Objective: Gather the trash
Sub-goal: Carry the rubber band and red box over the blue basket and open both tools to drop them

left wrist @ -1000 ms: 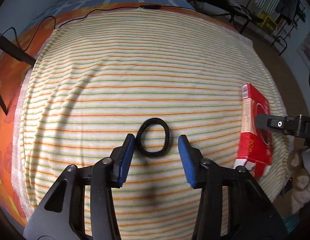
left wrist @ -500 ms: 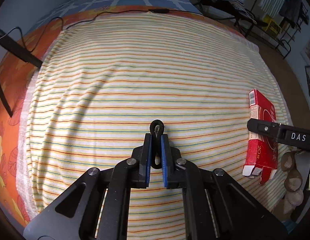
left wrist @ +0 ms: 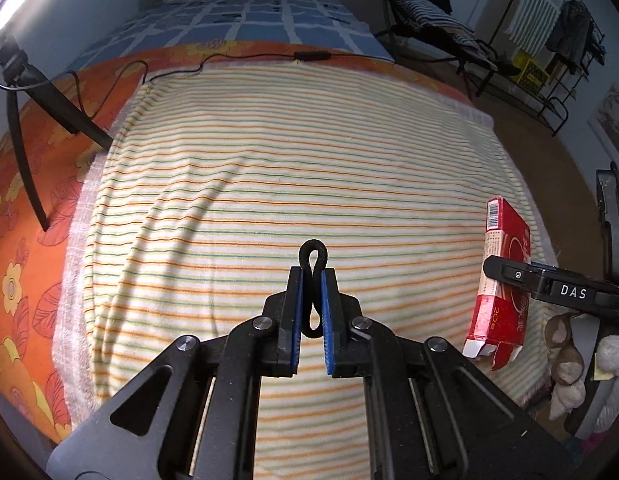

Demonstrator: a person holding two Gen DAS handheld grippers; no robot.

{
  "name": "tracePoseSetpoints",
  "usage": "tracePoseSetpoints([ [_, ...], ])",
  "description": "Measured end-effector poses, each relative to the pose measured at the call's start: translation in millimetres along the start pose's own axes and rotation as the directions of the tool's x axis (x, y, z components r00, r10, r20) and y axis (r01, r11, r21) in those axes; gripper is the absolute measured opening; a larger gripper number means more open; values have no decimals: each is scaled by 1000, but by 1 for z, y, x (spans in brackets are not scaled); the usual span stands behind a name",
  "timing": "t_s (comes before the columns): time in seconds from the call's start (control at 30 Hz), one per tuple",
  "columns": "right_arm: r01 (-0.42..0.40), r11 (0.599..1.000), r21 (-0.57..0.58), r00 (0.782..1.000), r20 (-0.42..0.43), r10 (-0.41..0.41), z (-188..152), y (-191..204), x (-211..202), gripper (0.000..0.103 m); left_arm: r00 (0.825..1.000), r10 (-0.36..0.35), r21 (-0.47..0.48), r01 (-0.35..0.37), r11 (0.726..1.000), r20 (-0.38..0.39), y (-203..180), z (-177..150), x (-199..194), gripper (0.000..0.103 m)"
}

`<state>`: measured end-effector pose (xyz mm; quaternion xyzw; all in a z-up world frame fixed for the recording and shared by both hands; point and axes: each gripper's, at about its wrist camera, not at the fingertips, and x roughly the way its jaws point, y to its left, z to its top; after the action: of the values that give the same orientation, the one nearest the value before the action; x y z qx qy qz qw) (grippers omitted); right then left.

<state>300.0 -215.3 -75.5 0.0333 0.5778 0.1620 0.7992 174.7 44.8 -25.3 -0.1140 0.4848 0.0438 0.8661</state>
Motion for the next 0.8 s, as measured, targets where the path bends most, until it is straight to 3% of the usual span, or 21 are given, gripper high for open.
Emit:
tracePoseSetpoints([
  [0.47,-27,985,-168,990,130,49,-49,42,-69,89,997,-50,64,46,997,64,-17,-40,-69,7],
  [0.8,-44,964,-262,983,161,89,-114,60,-98,88,997,-46,127,37,991,67,-26,-96,-100,7],
])
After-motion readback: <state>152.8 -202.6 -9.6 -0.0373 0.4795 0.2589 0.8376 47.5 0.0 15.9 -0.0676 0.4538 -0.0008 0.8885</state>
